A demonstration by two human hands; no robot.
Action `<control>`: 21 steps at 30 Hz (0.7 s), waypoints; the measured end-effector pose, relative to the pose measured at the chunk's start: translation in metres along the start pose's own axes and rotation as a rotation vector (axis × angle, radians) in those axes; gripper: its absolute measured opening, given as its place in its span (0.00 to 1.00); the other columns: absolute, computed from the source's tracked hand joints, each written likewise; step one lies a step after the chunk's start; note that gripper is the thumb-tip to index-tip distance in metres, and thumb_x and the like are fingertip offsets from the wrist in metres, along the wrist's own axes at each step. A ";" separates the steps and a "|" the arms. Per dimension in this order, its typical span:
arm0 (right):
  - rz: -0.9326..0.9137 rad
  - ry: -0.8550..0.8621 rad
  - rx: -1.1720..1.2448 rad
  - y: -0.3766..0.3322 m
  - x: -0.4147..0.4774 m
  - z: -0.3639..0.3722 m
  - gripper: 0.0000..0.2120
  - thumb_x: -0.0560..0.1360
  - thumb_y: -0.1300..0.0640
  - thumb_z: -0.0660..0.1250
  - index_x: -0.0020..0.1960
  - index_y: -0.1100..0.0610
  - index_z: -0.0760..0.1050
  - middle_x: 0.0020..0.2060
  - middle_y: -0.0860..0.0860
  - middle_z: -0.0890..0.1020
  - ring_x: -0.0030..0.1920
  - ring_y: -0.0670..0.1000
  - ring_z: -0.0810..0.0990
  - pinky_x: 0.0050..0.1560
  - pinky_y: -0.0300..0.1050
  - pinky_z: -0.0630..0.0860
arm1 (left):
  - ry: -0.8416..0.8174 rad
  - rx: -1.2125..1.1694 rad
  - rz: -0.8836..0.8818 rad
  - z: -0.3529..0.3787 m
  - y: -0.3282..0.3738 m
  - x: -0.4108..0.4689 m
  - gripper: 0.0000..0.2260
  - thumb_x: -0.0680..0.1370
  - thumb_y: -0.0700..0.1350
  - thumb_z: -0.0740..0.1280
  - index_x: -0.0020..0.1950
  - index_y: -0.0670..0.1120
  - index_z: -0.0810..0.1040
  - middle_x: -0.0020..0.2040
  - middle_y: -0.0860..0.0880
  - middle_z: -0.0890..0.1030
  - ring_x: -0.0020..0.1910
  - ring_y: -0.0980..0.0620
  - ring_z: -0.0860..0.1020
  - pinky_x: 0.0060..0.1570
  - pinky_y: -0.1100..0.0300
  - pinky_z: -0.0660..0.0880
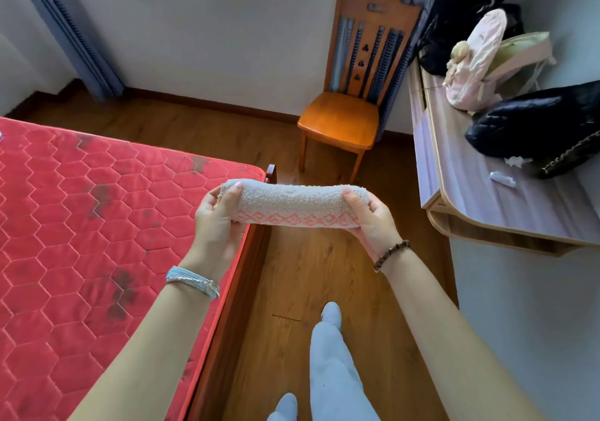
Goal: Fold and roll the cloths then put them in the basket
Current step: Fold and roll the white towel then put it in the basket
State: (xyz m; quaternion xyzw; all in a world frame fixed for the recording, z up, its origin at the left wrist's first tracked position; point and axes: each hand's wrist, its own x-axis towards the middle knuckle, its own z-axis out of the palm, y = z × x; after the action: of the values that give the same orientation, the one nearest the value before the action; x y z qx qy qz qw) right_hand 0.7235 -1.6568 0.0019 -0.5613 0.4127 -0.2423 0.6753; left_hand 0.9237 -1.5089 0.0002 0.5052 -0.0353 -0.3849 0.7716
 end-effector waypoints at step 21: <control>0.020 -0.167 -0.061 -0.084 0.279 -0.034 0.21 0.75 0.46 0.70 0.62 0.56 0.75 0.56 0.55 0.81 0.57 0.53 0.81 0.58 0.57 0.80 | 0.176 -0.040 0.054 0.115 0.006 0.203 0.21 0.77 0.42 0.70 0.68 0.39 0.71 0.54 0.43 0.79 0.49 0.49 0.82 0.47 0.54 0.81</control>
State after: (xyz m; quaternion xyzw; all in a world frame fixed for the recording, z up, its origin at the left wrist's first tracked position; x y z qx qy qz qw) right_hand 0.8574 -1.9173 0.0014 -0.5958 0.3676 -0.1752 0.6923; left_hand 1.0183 -1.7218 -0.0066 0.5203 0.0266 -0.3187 0.7919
